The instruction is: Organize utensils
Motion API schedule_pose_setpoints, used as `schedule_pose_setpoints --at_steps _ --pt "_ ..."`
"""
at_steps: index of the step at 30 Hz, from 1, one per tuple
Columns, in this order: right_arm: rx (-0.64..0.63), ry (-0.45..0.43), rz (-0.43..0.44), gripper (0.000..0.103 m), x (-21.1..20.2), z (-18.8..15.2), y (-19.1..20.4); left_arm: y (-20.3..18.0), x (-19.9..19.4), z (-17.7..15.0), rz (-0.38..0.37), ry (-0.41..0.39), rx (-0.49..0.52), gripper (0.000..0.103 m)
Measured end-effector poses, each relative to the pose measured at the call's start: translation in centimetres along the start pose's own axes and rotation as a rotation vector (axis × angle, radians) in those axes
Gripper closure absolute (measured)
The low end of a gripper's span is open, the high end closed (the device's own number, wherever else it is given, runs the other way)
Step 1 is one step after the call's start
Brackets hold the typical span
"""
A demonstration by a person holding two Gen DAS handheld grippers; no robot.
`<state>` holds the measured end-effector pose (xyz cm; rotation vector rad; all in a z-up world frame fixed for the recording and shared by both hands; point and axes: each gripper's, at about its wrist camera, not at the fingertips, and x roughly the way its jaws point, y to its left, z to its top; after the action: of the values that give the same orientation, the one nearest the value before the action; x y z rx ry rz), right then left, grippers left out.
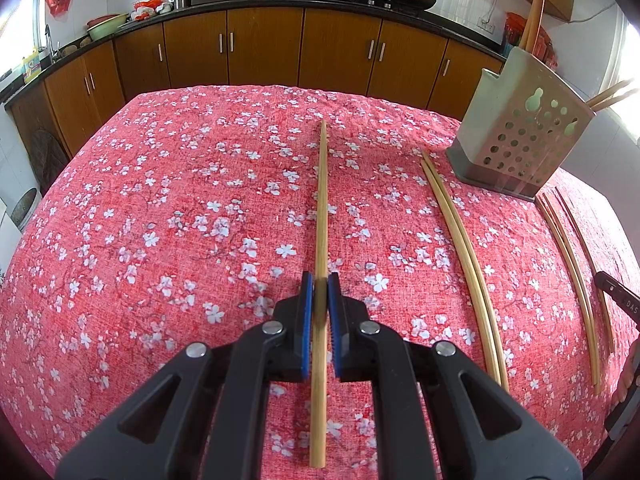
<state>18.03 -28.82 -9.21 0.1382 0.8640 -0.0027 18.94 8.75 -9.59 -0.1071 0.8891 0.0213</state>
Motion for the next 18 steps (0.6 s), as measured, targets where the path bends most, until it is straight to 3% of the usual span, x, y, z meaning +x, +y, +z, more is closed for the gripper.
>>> schedule_pose_setpoints --at_steps 18 --pt "0.000 0.002 0.001 0.093 -0.03 0.01 -0.01 0.00 -0.11 0.06 -0.002 0.001 -0.002 0.093"
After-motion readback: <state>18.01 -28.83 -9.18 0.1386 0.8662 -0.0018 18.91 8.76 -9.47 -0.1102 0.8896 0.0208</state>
